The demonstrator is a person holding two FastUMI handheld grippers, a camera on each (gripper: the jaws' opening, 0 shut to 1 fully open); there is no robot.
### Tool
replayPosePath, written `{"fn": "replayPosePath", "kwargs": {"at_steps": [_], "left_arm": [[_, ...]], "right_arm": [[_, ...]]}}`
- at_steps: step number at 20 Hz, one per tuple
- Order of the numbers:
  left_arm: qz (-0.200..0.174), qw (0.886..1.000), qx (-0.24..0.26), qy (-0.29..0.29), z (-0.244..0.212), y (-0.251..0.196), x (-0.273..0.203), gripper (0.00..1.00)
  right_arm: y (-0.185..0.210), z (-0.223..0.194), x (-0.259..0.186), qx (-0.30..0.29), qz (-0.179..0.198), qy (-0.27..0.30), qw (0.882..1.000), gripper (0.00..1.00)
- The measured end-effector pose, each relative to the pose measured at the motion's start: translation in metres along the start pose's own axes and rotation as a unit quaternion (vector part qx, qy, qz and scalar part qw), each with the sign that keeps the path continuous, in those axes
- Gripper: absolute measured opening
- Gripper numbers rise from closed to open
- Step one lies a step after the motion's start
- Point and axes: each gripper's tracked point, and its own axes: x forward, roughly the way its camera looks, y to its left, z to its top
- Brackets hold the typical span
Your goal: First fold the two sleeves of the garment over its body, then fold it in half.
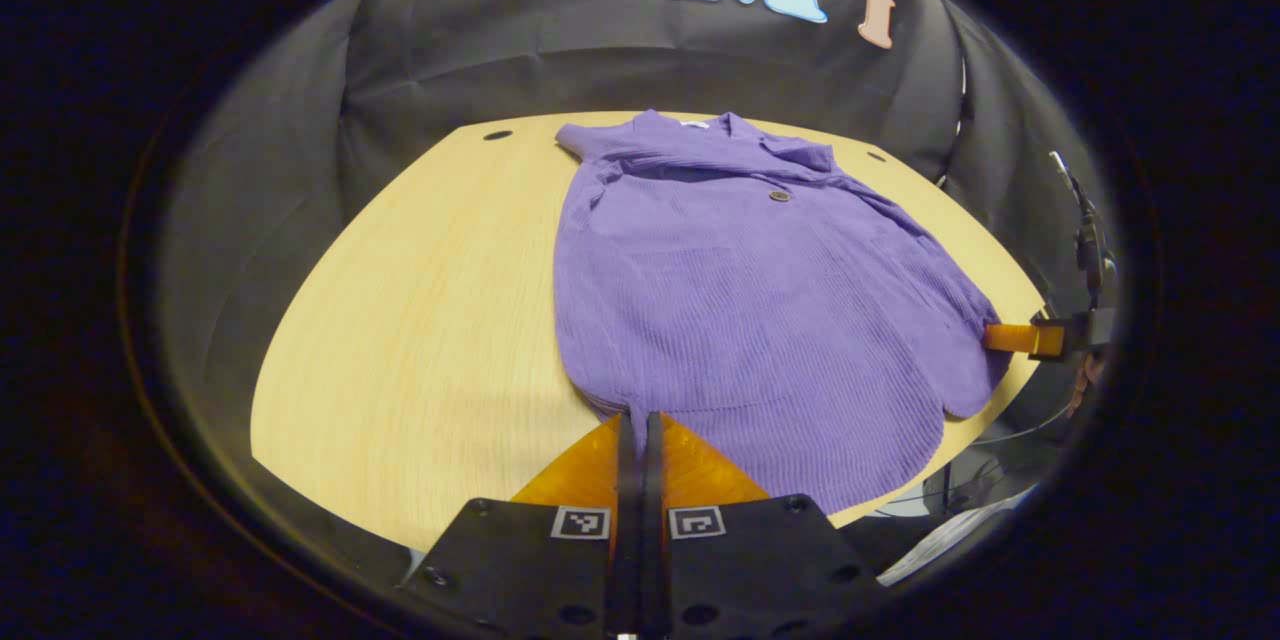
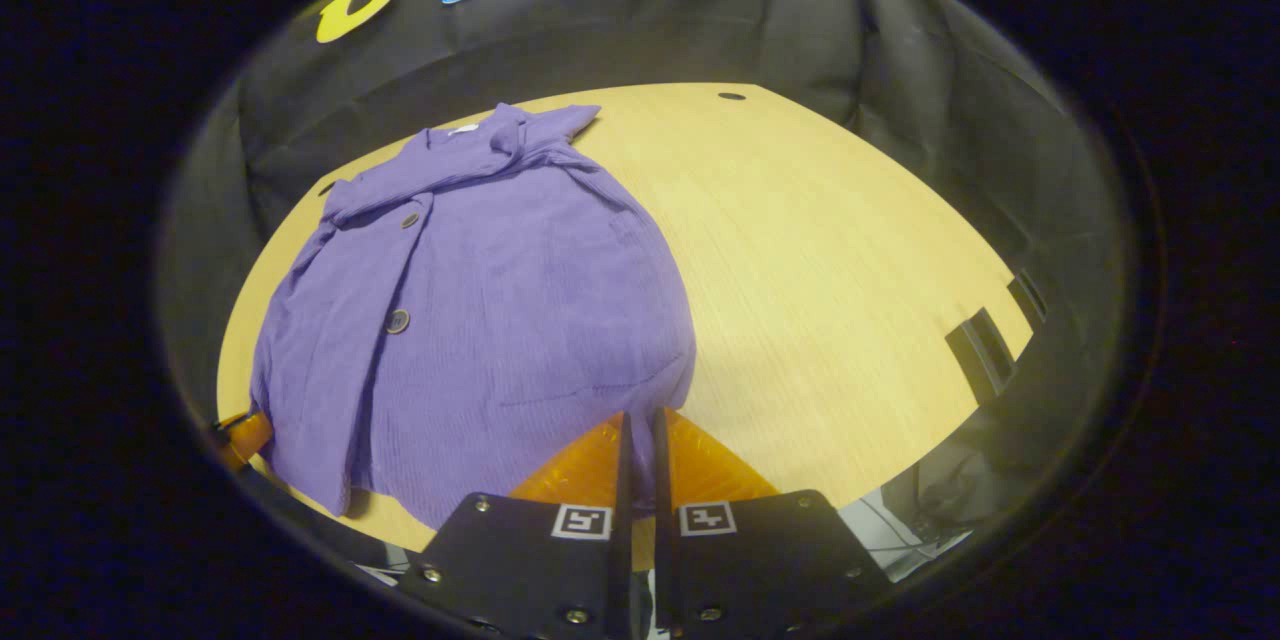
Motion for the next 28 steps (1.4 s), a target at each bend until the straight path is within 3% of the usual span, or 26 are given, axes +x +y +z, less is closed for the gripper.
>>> {"fn": "replayPosePath", "kwargs": {"at_steps": [1, 4, 6, 11, 16, 22, 28], "left_arm": [[-0.001, 1.000, -0.001, 0.003, 0.001, 0.000, 0.001, 0.07], [-0.005, 1.000, -0.015, 0.013, 0.004, 0.002, -0.002, 0.07], [-0.030, 0.999, -0.029, 0.014, 0.011, -0.005, -0.004, 0.07], [-0.094, 0.994, -0.057, -0.027, 0.060, -0.025, -0.017, 0.07], [-0.116, 0.986, -0.097, -0.066, 0.116, -0.026, -0.028, 0.07], [-0.103, 0.981, -0.127, -0.106, 0.189, -0.024, -0.021, 0.07], [-0.071, 0.976, -0.137, -0.154, 0.275, -0.020, 0.011, 0.07]], "right_arm": [[0.000, -0.004, -0.004, -0.004, 0.003, 0.009, 1.000, 0.04], [0.004, 0.007, -0.010, 0.000, 0.011, -0.005, 1.000, 0.02], [0.010, 0.015, -0.018, 0.019, 0.022, -0.021, 0.999, 0.02], [0.024, 0.053, -0.038, 0.048, 0.053, -0.068, 0.995, 0.02], [0.043, 0.110, -0.048, 0.044, 0.092, -0.109, 0.989, 0.01], [0.074, 0.182, -0.039, 0.043, 0.160, -0.133, 0.977, 0.01], [0.084, 0.262, -0.018, 0.036, 0.196, -0.161, 0.967, 0.01]]}}
